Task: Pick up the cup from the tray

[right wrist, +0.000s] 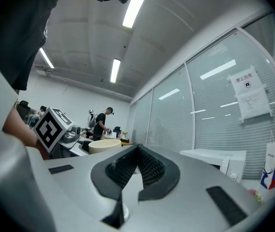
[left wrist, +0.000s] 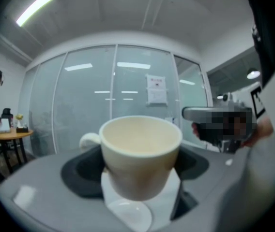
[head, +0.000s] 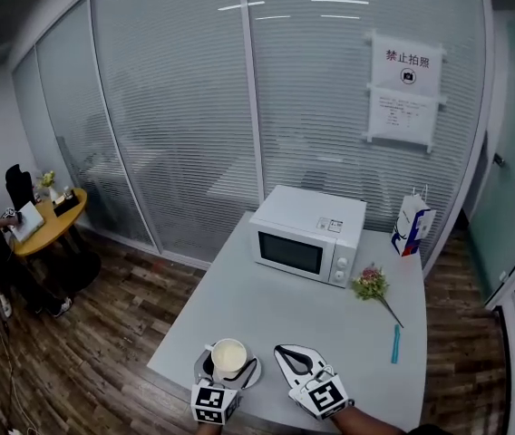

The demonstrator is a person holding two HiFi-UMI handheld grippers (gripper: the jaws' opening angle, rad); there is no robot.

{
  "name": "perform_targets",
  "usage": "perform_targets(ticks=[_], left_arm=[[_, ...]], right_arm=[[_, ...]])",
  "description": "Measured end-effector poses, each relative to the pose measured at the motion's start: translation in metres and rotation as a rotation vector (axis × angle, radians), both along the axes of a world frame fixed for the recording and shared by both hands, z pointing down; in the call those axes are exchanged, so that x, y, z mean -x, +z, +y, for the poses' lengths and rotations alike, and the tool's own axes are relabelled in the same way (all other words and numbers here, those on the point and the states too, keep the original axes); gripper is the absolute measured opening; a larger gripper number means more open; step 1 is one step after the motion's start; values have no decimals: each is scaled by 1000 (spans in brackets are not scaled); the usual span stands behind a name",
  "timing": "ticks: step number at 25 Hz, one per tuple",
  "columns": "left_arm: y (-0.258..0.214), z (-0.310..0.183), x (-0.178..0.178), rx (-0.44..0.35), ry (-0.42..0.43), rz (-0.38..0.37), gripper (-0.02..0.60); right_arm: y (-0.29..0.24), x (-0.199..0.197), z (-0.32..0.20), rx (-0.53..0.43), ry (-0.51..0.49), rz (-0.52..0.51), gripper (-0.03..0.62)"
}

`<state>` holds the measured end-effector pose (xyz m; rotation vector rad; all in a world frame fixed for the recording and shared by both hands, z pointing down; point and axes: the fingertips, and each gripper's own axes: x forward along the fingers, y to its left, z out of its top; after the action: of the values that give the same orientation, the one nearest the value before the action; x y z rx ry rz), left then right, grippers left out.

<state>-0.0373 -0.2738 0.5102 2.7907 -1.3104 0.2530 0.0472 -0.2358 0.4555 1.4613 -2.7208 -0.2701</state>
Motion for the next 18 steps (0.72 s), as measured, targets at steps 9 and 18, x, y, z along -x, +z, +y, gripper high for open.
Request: perform_targets(ticks=[9, 18], left_arm=[[-16, 4, -1, -22, 0, 3, 426], [-14, 12, -6, -17, 3, 3, 426]], right_arm=[[-34, -7, -1, -26, 59, -47, -11], [-34, -8, 4, -42, 65, -38, -11]])
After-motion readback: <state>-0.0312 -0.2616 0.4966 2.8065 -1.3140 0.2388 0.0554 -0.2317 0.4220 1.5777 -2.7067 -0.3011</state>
